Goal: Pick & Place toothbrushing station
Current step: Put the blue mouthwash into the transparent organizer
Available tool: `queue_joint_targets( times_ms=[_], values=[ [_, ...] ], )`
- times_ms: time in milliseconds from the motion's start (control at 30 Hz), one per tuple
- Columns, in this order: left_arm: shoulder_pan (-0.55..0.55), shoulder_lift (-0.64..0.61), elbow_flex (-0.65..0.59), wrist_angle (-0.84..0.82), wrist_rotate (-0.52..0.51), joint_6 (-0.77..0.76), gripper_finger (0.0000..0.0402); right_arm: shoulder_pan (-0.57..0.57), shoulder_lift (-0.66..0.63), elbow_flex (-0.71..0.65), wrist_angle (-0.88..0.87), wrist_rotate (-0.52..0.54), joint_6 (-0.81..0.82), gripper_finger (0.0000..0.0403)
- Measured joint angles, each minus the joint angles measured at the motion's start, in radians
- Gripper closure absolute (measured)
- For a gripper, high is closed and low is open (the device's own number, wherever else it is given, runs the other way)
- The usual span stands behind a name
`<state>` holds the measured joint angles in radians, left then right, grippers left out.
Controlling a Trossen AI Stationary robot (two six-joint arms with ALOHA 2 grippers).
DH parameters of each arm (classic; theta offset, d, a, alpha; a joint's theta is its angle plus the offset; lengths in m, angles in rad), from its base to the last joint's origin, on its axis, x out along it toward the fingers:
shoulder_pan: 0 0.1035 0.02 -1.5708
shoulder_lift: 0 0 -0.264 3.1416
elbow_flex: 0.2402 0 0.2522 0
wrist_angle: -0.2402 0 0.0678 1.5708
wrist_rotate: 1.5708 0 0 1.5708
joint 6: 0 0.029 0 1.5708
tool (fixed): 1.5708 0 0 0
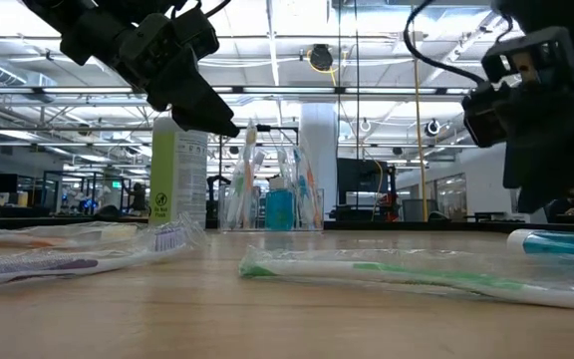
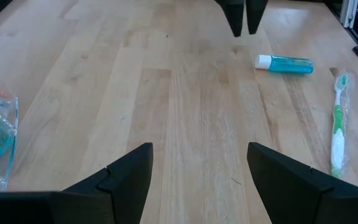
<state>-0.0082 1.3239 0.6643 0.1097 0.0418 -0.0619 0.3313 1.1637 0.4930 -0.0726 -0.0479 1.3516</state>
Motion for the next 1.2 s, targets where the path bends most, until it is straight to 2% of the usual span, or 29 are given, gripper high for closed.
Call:
queue_joint_targets(
  times_ms=[233,467,700,867,967,1067,1200],
  values=[
    [0.000,0.000,0.000,0.000,0.000,-0.003,0.0135,0.043,0.030,-0.040,0.011,0.045,0.124,0.0264],
    [0.000,0.000,0.000,0.002,0.000,-0.003,0.0135,0.086,0.155,-0.039,0.250,0.046,0.125,0.0264],
    [0.000,0.000,0.000,0.001,0.000,-0.004,0.0135,0.094,0.268,-0.039,0.348,0.042,0.186,0.0263],
    [0.000,0.000,0.000,0.005,0.000,-0.005,0.0135,0.097,0.318,-0.039,0.515,0.003,0.150,0.0263],
    [0.000,0.000,0.000,0.007,0.000,-0.005,0.0135,0.099,0.345,-0.038,0.531,-0.010,0.147,0.0263],
    [0.000,0.000,0.000,0.006,0.000,-0.007,0.0135,0.103,0.363,-0.039,0.536,-0.036,0.057,0.0263],
    [0.000,0.000,0.000,0.007,0.000,-0.007,0.0135,0.103,0.364,-0.039,0.573,-0.052,-0.232,0.0263]
  ],
)
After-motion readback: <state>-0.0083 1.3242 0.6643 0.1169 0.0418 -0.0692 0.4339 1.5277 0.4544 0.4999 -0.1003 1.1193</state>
